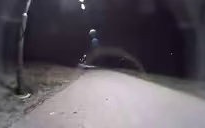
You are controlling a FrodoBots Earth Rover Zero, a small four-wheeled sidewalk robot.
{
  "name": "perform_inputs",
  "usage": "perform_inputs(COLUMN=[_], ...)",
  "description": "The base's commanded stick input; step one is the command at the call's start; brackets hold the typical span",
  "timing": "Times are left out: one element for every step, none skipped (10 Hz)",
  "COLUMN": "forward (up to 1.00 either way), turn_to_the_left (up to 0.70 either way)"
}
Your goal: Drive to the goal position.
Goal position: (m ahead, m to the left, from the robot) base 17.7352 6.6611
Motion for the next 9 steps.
perform_inputs(forward=[0.62, 0.62, 0.63, 0.63, 0.63, 0.63, 0.66, 0.68, 0.69], turn_to_the_left=[0.01, 0.01, 0.01, 0.01, 0.01, 0.01, 0.01, 0.01, 0.01])
